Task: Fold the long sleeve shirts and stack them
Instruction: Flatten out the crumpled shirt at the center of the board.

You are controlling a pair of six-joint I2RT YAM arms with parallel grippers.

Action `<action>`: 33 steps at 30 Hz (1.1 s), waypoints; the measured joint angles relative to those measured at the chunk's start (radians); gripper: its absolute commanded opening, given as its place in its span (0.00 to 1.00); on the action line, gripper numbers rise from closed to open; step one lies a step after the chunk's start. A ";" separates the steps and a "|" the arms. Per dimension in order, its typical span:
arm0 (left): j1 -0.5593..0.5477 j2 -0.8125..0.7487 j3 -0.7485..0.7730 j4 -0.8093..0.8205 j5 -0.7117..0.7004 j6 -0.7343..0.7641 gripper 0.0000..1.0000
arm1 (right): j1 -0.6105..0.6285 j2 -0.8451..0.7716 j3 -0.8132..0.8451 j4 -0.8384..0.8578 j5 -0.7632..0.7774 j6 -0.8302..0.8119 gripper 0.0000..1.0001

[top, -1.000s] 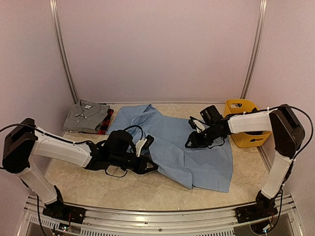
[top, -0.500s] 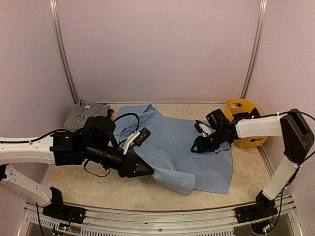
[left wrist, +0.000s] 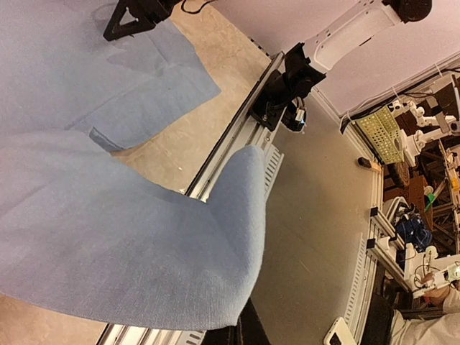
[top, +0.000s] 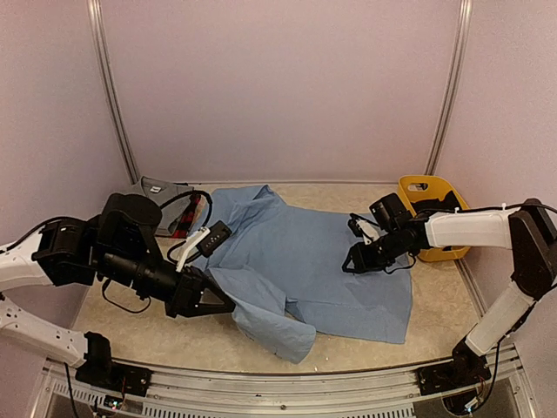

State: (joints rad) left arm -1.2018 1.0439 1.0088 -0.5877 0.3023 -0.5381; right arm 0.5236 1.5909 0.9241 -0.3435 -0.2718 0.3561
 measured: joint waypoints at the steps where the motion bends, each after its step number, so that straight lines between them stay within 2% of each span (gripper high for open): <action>1: 0.000 -0.023 0.015 -0.022 -0.013 -0.002 0.00 | 0.000 -0.001 0.000 -0.002 0.000 -0.001 0.41; 8: 0.000 -0.145 0.063 -0.101 -0.017 -0.005 0.00 | 0.000 -0.001 -0.002 -0.038 0.029 -0.011 0.41; 14: -0.002 -0.122 0.045 -0.127 0.039 0.022 0.00 | 0.000 0.016 -0.024 -0.064 0.095 0.003 0.40; 20: -0.002 -0.021 0.012 -0.131 0.072 0.072 0.00 | -0.003 0.092 -0.002 -0.079 0.175 0.010 0.39; 29: -0.004 0.234 -0.006 -0.106 0.119 0.181 0.00 | -0.031 0.129 0.036 -0.085 0.266 0.009 0.39; 33: -0.010 0.320 0.000 -0.104 0.156 0.243 0.04 | -0.055 0.127 0.036 -0.104 0.304 -0.001 0.39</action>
State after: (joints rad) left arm -1.2121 1.3643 1.0084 -0.6914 0.4583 -0.2951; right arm 0.4686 1.7184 0.9604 -0.4473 0.0322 0.3553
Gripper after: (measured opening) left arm 0.020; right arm 0.390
